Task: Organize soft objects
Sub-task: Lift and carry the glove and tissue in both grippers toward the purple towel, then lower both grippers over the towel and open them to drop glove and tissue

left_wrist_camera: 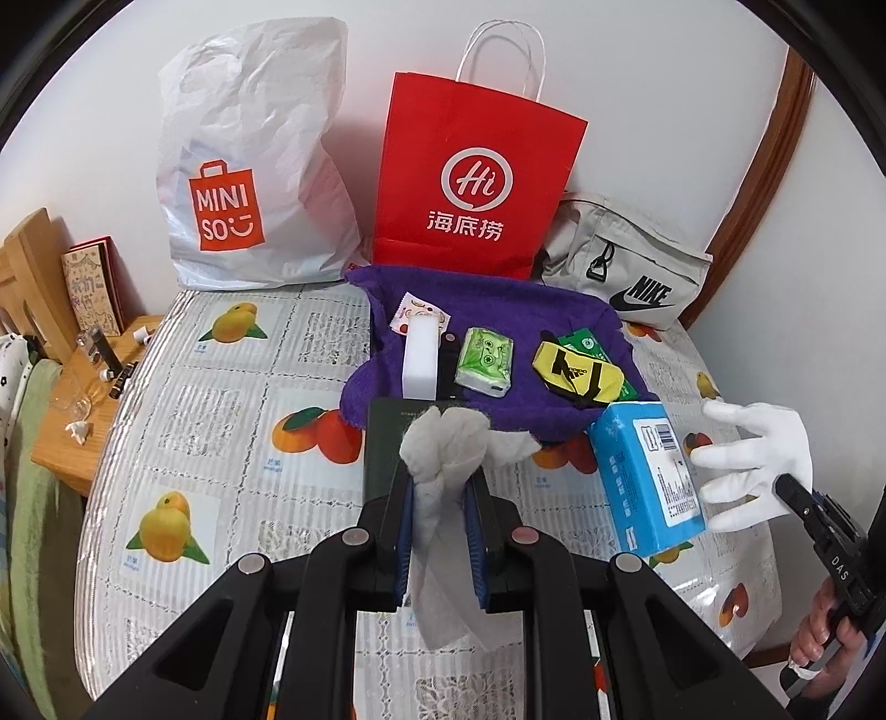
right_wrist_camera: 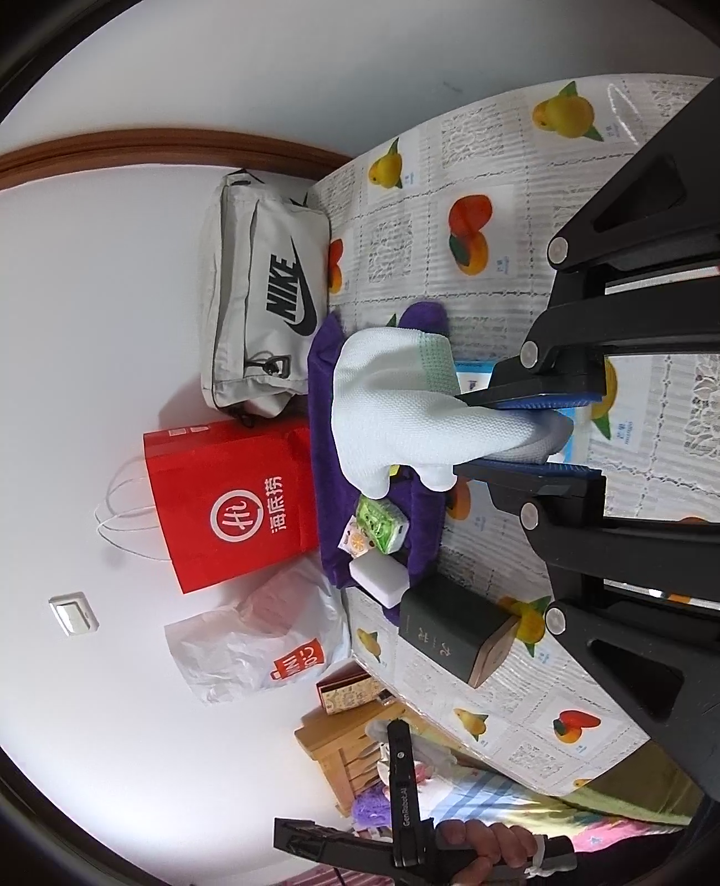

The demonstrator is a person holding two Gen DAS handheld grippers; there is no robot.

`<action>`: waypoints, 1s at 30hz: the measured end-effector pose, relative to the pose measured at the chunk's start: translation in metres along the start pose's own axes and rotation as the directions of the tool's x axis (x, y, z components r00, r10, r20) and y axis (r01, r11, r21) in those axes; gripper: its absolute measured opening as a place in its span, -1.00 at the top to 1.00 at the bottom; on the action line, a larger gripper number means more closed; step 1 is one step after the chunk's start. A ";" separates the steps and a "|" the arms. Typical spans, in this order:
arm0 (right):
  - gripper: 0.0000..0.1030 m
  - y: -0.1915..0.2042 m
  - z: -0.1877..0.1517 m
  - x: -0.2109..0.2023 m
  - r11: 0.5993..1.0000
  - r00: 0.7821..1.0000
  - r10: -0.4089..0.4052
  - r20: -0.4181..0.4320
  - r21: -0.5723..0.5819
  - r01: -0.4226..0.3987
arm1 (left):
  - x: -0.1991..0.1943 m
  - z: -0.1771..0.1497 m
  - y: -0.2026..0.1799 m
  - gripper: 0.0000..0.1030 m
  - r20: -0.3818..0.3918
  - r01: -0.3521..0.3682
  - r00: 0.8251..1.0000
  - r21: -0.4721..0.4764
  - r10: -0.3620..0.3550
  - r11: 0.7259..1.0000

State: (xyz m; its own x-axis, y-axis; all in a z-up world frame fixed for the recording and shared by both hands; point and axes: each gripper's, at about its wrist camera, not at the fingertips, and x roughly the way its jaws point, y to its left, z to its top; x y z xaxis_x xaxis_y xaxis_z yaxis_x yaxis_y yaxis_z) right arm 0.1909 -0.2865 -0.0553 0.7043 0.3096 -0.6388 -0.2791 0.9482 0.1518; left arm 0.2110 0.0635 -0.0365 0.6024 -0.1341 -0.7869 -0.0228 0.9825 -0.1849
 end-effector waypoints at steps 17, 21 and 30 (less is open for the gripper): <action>0.70 0.000 0.035 0.048 0.999 0.999 0.034 0.002 -0.033 -0.034 | 0.049 0.031 -0.004 0.68 -0.042 0.002 0.999 0.010 -0.002 1.000; 0.70 0.002 0.041 0.060 0.998 0.999 0.048 -0.005 -0.042 -0.048 | 0.060 0.036 -0.002 0.68 -0.050 0.007 0.999 -0.003 -0.007 1.000; 0.70 0.006 0.060 0.088 0.996 0.998 0.063 -0.012 -0.065 -0.064 | 0.079 0.049 0.007 0.68 -0.046 0.005 0.999 -0.015 -0.006 1.000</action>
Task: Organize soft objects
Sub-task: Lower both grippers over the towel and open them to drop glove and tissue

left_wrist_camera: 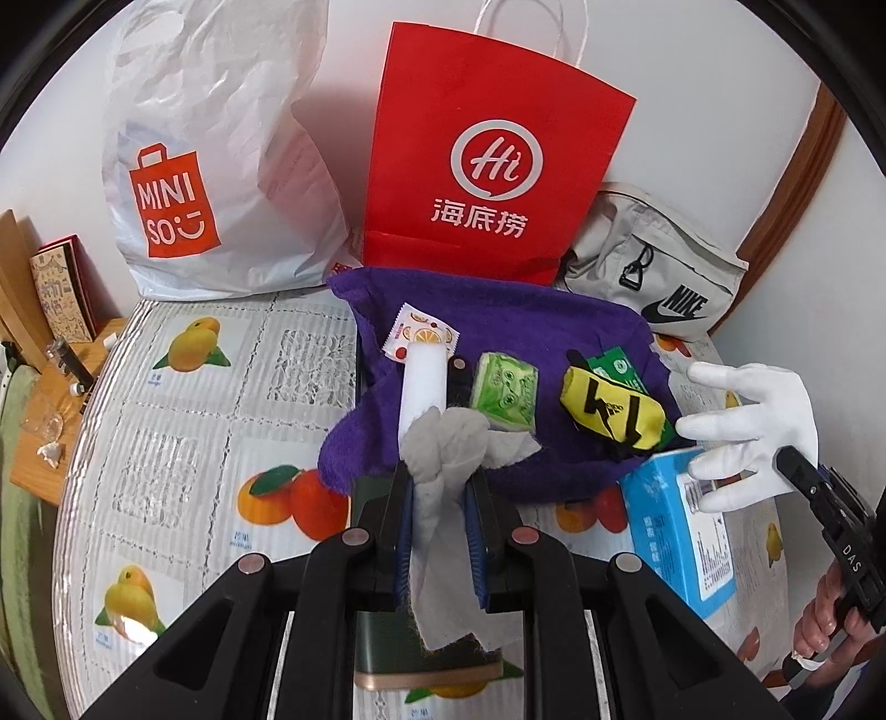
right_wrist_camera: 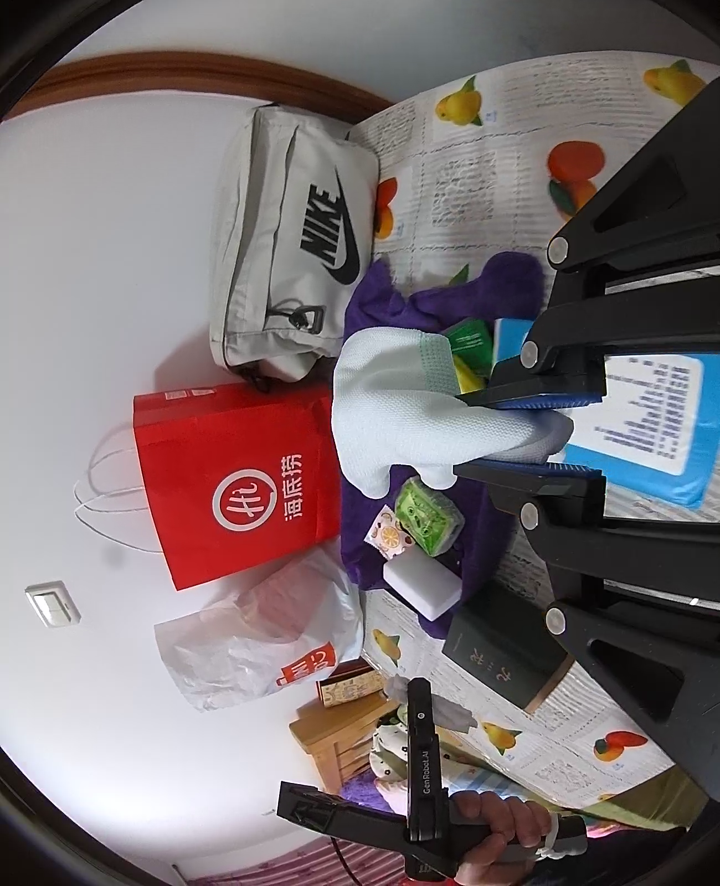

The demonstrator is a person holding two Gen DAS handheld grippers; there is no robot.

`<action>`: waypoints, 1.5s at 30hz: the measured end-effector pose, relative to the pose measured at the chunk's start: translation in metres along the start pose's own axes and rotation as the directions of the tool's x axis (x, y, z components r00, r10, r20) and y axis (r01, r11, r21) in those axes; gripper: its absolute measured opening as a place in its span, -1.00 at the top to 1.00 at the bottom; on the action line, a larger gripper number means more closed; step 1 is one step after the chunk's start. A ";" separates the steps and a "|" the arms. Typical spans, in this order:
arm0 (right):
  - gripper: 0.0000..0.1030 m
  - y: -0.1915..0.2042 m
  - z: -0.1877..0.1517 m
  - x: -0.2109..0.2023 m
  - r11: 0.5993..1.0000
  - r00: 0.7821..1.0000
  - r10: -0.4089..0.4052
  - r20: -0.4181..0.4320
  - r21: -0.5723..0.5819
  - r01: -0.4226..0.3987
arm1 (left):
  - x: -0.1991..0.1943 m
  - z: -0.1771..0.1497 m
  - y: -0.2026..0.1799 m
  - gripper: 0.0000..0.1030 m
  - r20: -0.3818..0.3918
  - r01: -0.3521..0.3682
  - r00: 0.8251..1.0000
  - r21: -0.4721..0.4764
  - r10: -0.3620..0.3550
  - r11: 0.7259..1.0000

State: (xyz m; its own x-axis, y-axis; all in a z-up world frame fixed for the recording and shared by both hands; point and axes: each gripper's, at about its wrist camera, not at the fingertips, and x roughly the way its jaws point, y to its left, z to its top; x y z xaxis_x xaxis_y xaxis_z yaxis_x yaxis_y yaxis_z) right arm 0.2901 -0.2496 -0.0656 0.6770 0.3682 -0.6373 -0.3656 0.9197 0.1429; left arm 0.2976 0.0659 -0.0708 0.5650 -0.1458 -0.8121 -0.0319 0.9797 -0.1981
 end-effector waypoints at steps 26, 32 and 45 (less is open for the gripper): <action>0.70 -0.023 0.045 0.087 1.000 0.999 -0.006 -0.036 -0.022 0.005 | 0.068 0.061 -0.001 0.68 0.005 0.035 0.999 0.012 -0.035 0.999; 0.70 -0.025 0.049 0.111 0.999 0.998 0.003 -0.062 -0.036 -0.006 | 0.089 0.073 -0.009 0.68 -0.010 0.044 0.999 0.024 -0.044 0.999; 0.69 -0.037 0.046 0.152 0.999 0.989 0.025 -0.143 -0.028 -0.030 | 0.133 0.092 -0.020 0.67 -0.056 0.023 0.998 0.045 -0.021 0.999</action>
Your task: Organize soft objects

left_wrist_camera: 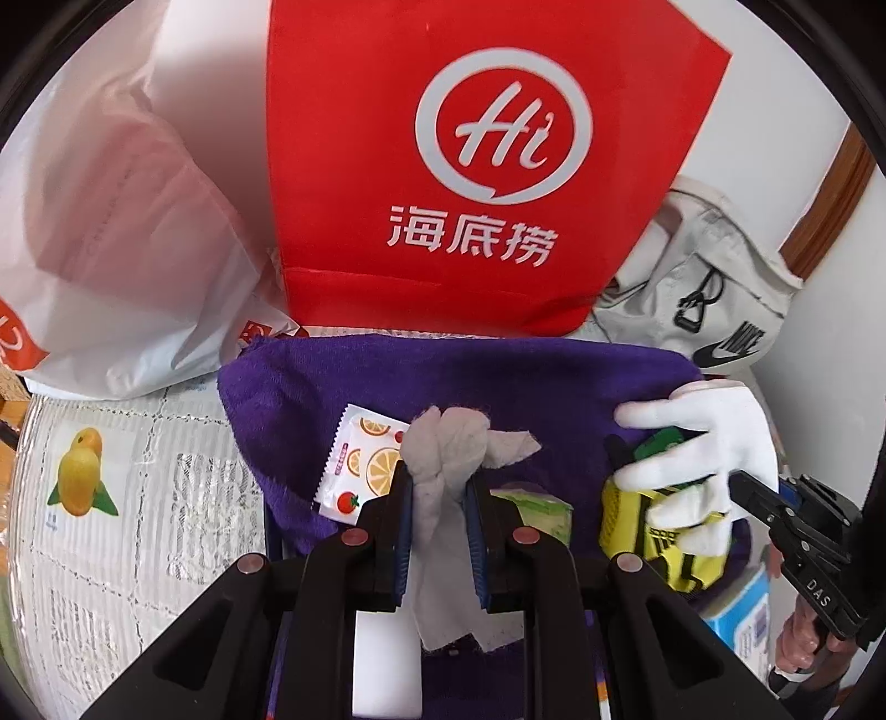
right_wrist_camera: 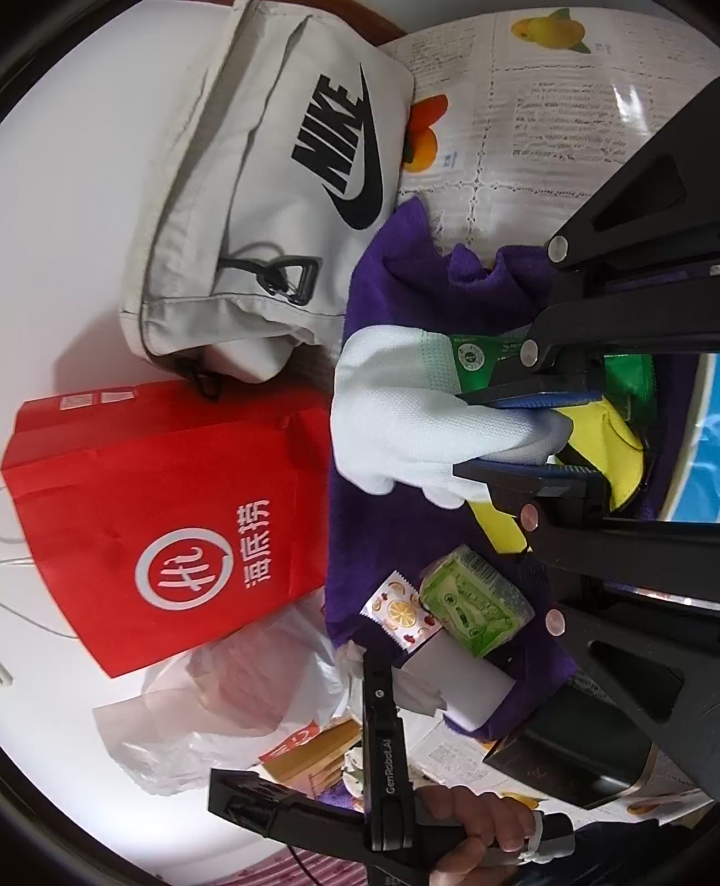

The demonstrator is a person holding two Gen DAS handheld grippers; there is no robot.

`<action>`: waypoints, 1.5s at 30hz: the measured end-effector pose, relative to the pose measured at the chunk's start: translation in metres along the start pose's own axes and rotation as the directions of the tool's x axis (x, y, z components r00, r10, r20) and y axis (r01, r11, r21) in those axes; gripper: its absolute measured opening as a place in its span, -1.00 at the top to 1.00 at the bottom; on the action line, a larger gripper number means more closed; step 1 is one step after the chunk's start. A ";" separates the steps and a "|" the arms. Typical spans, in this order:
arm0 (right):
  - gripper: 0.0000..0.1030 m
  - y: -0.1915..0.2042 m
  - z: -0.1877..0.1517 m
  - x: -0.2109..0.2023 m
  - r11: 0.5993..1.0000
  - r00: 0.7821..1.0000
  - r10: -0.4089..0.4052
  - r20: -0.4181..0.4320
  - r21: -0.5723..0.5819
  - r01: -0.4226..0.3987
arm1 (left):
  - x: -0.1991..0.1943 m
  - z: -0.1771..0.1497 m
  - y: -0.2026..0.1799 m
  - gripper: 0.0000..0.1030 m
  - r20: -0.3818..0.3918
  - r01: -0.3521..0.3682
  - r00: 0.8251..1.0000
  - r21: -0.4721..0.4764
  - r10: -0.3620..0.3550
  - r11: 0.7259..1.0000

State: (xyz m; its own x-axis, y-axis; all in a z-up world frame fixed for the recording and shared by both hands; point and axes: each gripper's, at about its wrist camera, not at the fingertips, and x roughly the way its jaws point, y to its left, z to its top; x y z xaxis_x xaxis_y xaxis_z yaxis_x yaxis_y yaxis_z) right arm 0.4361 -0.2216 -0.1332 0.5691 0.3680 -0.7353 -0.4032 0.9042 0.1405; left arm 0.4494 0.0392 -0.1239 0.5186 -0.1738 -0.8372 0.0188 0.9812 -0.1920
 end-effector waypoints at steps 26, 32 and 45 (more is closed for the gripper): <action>-0.42 0.004 0.000 0.020 0.998 0.996 -0.053 -0.078 -0.046 0.049 | 0.021 0.006 -0.017 -0.08 -0.047 -0.039 0.998 0.060 0.042 0.997; -0.46 -0.002 -0.003 0.002 0.996 0.993 -0.089 -0.081 0.002 0.089 | -0.003 0.003 -0.019 -0.09 -0.032 -0.048 0.998 0.065 0.050 0.997; -0.53 0.031 -0.015 -0.088 0.988 0.989 -0.149 -0.020 0.046 0.150 | -0.113 -0.036 -0.049 -0.26 0.088 -0.112 0.991 0.103 0.103 0.988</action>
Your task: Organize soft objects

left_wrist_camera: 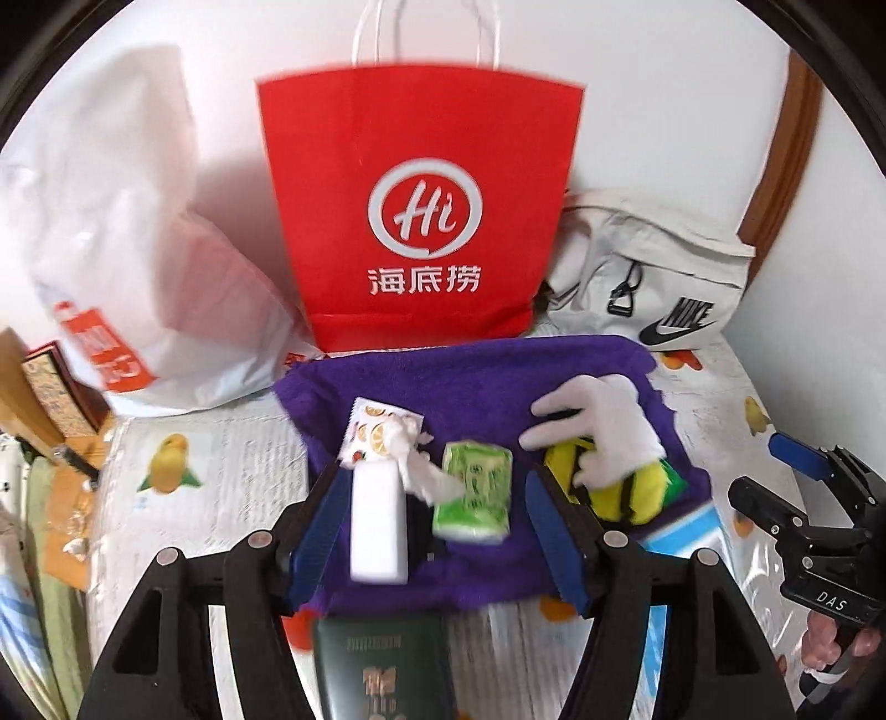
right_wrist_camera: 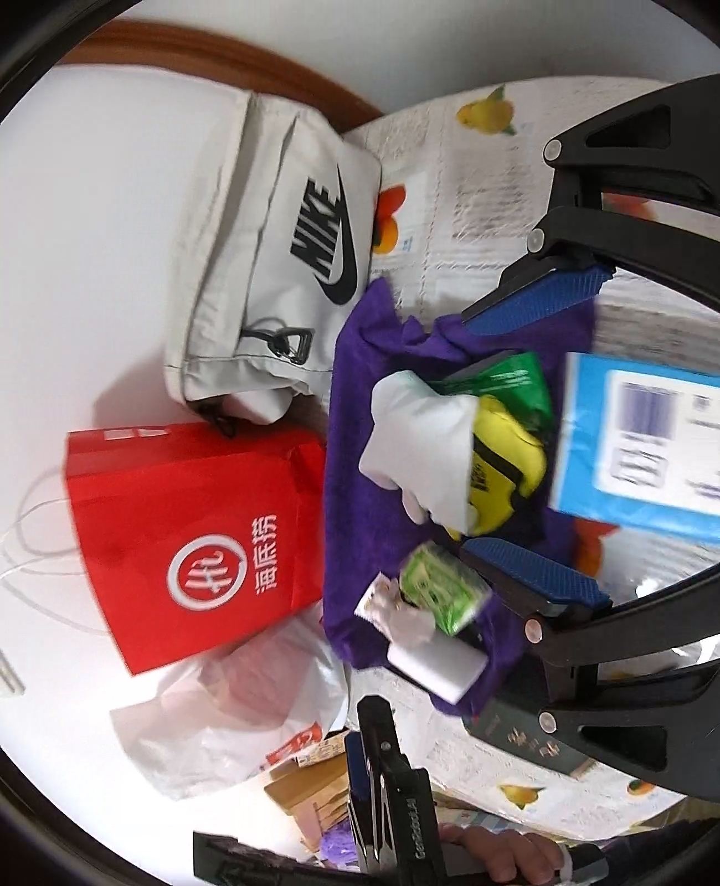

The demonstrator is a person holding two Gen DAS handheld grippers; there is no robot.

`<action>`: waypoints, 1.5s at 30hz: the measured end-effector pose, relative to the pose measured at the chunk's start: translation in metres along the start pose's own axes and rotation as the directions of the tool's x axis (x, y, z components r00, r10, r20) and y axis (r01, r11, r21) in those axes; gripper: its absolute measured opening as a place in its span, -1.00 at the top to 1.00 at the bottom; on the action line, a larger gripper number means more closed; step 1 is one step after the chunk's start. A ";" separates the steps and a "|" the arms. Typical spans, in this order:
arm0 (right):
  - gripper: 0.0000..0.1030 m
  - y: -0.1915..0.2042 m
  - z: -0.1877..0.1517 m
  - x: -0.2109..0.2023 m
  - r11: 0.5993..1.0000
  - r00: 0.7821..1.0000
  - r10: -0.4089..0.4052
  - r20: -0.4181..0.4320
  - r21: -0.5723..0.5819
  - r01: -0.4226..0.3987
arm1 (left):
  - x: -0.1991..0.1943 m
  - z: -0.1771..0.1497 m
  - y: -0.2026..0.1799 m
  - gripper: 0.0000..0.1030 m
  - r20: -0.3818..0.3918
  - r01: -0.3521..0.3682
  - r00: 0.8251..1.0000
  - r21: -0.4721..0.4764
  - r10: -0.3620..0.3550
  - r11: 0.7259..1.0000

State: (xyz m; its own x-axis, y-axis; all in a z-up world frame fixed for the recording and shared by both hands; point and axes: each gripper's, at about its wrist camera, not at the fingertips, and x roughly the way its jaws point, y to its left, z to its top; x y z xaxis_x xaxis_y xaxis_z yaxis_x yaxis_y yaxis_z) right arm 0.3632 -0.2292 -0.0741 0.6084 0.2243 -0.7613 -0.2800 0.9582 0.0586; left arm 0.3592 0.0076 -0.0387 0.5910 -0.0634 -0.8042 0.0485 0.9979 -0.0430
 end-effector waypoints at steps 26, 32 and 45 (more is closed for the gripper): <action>-0.99 0.052 -0.111 -0.203 0.994 0.979 -0.078 0.189 0.085 0.063 | -0.188 -0.141 -0.021 -0.92 0.185 -0.074 0.979 -0.083 0.089 0.994; -0.99 0.057 -0.140 -0.229 0.991 0.970 -0.123 0.209 0.084 0.108 | -0.211 -0.172 -0.029 -0.92 0.200 -0.056 0.977 -0.075 0.070 0.996; -0.99 0.060 -0.176 -0.249 0.990 0.966 -0.121 0.226 0.099 0.101 | -0.225 -0.206 -0.028 -0.92 0.212 -0.049 0.975 -0.081 0.065 0.995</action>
State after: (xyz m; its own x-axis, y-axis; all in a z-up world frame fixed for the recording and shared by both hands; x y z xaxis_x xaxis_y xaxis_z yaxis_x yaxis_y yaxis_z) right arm 0.0637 -0.2593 0.0052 0.7900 0.1411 -0.5966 -0.1422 0.9888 0.0454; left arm 0.0588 -0.0028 0.0215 0.7500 0.0006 -0.6615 -0.0462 0.9976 -0.0514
